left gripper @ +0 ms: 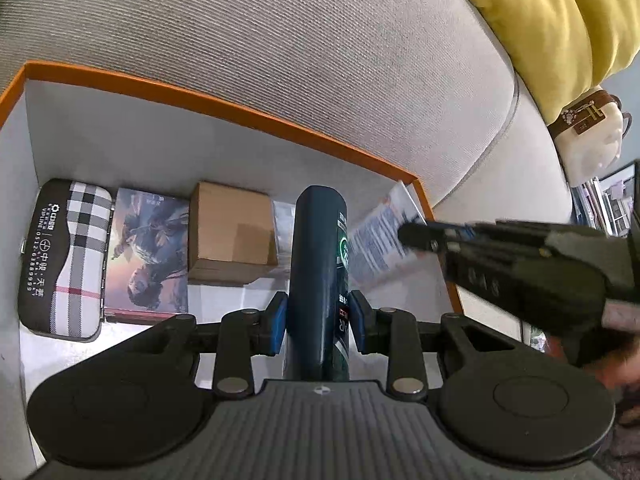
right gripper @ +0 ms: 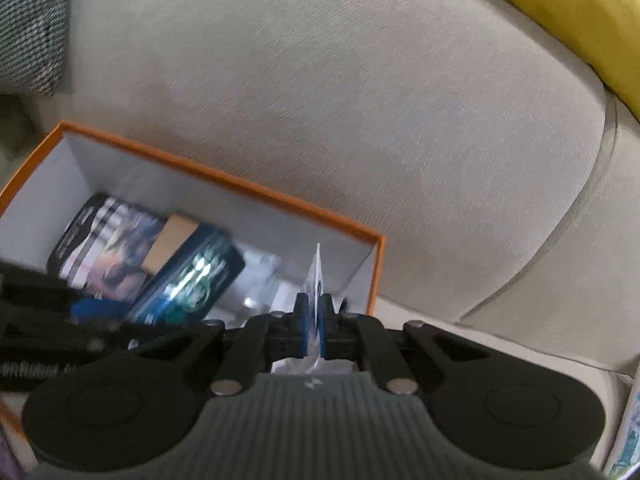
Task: Organize rigid objects
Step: 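Open the right tool to drop the Vaseline tube into the orange box, then lower the dark bottle into the orange box and open the left tool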
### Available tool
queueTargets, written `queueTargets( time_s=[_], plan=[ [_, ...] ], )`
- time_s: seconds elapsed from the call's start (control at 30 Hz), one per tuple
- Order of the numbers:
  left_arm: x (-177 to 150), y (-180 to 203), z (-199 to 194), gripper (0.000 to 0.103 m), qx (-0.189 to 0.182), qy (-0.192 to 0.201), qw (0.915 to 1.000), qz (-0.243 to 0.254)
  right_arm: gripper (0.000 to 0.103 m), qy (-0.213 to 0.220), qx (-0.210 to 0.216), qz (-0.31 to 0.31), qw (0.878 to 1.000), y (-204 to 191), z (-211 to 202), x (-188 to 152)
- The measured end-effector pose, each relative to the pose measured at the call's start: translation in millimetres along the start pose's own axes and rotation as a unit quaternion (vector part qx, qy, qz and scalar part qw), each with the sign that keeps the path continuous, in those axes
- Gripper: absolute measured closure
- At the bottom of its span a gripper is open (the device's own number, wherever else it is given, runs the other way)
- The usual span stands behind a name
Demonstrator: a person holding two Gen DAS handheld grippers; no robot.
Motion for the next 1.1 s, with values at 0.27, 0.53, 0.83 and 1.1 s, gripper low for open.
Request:
queueTargets(
  time_s=[0.27, 0.53, 0.83, 1.1],
  plan=[
    [0.3, 11.4, 9.5, 0.067, 0.009, -0.008, 0.9999, 0.006, 0.099, 0.031, 0.045, 0.055, 0.997, 22.0, 10.1, 3.9],
    [-9.8, 21.9, 16.1, 0.067, 0.009, -0.042, 0.9990, -0.014, 0.085, 0.080, 0.056, 0.043, 0.994, 21.9, -21.0, -2.9],
    [-24.3, 32.5, 41.4, 0.067, -0.001, -0.110, 0.9895, -0.094, 0.085, 0.148, 0.021, 0.059, 0.987, 28.7, -58.7, -35.8],
    [-31.5, 54.3, 71.9, 0.067, 0.028, -0.143, 0.9819, -0.121, 0.085, 0.158, 0.019, 0.071, 0.985, 35.8, -66.1, -50.0]
  ],
)
Point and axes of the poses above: each gripper's, at about its wrist camera, not at the fingertips, and z roughly the way its jaws point, y to its right, x to its top, the point moved 5 cm from there along z, roughly the way its jaws point, and after that the axes turned 14 degrees about x, right-handed, at the moved point
